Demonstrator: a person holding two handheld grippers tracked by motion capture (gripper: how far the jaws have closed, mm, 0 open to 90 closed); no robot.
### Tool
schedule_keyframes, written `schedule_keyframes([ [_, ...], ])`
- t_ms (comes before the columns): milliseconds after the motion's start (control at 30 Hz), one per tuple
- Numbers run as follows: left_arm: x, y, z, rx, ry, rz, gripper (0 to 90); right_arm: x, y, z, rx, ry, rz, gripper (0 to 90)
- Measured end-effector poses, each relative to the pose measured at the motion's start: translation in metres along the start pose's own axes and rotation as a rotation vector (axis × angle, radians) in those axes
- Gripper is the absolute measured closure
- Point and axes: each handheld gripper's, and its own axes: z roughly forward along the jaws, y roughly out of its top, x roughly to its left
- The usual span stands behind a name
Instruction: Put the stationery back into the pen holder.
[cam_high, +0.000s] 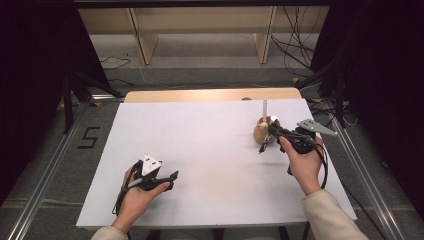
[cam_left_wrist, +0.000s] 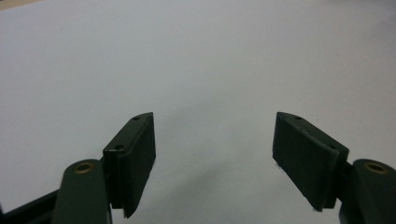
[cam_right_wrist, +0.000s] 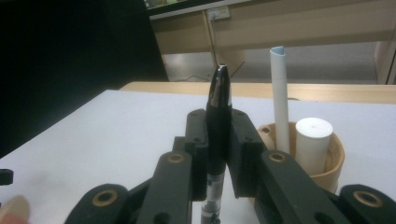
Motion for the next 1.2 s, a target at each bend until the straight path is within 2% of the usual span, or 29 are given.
schedule_keyframes([
  [500,0.001,0.0,0.0,0.005,0.009,0.006,28.9,-0.012,0.006,-0.004,-0.022,-0.041,0.005,80.1],
  [1200,0.003,-0.001,0.001,0.032,0.021,0.023,19.8,-0.021,0.014,-0.001,-0.042,-0.069,0.008,80.1],
])
